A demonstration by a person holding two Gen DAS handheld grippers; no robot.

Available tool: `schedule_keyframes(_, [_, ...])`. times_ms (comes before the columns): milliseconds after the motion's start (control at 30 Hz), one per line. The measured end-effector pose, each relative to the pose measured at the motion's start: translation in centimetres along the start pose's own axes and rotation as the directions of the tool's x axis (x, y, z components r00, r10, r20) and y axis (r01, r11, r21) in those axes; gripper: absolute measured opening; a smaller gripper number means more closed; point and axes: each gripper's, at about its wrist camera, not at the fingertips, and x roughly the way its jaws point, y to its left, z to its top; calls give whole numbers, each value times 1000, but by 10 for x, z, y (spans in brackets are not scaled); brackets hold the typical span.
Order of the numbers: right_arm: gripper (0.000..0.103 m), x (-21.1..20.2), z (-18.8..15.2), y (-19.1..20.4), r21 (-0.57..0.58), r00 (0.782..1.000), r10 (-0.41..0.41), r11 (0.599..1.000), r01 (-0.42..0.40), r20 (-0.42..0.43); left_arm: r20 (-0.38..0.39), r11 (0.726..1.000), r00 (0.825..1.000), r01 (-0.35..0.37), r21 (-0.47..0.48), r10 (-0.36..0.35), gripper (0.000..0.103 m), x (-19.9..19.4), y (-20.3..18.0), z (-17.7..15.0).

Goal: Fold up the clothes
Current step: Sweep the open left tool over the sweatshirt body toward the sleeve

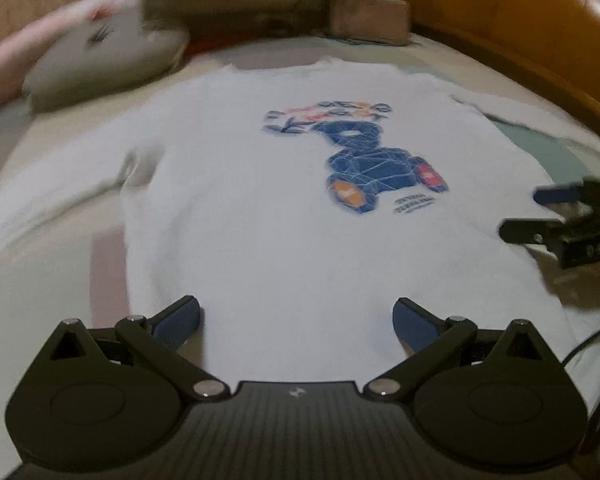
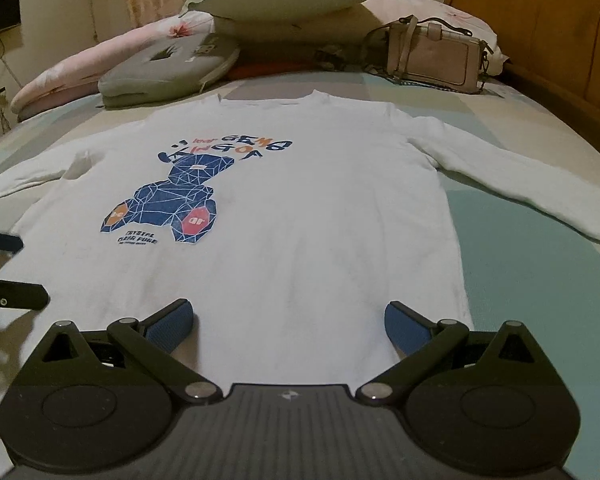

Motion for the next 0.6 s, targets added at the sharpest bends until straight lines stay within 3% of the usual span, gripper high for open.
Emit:
schedule_keyframes(167, [103, -2, -1, 1, -6, 1000, -1, 1000, 1, -5, -51, 999, 999, -16, -29, 14, 102, -11, 12, 8])
schedule_keyframes(267, [103, -3, 0, 0, -5, 1000, 3, 1000, -3, -8, 7, 1000, 1000, -15, 20, 15, 102, -11, 7, 29])
schedule_keyframes(367, [103, -1, -1, -1, -2, 1000, 4, 1000, -4, -8, 20, 999, 999, 30, 15, -30, 102, 9, 9, 45])
schedule_keyframes(433, [103, -1, -1, 0, -3, 1000, 1, 1000, -1, -11, -21, 999, 999, 30, -14, -30, 102, 25, 18, 47])
schedule_keyframes(600, [103, -1, 1, 1, 2, 1000, -4, 1000, 4, -21, -38, 997, 997, -75, -25, 74, 102, 18, 29, 41])
